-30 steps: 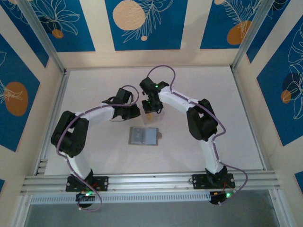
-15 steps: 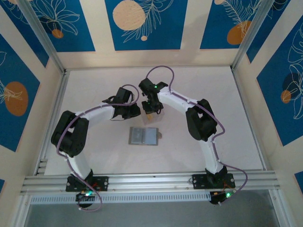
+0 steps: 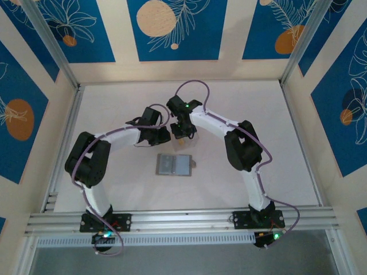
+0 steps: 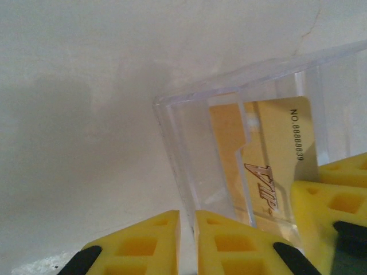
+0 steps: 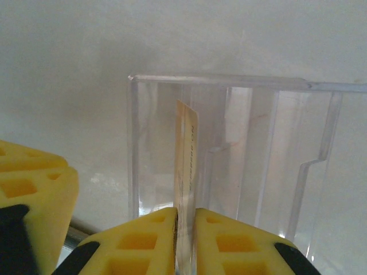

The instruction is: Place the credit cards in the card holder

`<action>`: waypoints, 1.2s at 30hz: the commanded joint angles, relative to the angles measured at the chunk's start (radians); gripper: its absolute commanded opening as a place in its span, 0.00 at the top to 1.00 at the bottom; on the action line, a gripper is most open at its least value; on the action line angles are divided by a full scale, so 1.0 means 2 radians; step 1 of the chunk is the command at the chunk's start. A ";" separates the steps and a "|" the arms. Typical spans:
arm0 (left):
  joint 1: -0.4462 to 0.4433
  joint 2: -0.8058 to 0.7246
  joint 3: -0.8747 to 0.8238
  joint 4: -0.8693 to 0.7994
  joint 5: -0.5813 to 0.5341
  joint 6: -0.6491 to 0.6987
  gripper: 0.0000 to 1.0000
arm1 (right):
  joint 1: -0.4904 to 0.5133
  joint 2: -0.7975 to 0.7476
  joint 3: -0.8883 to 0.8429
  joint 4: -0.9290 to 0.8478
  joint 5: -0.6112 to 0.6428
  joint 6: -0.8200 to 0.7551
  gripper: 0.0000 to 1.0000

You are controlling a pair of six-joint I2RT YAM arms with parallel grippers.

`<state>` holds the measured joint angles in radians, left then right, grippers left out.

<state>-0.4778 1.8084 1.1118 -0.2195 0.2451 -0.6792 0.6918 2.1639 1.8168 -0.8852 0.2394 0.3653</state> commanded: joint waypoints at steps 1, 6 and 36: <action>0.002 0.005 0.011 0.005 0.010 0.000 0.86 | 0.002 -0.005 0.011 -0.005 -0.021 -0.005 0.82; 0.002 0.002 0.008 0.004 0.008 0.001 0.86 | 0.001 0.004 0.013 -0.002 -0.034 -0.004 0.82; 0.021 -0.066 -0.012 -0.027 -0.015 0.005 0.87 | -0.004 0.006 0.039 -0.019 -0.031 -0.010 1.00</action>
<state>-0.4606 1.7271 1.1057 -0.2283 0.2310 -0.6815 0.6914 2.2108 1.8526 -0.8871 0.1974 0.3542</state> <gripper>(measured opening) 0.134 0.066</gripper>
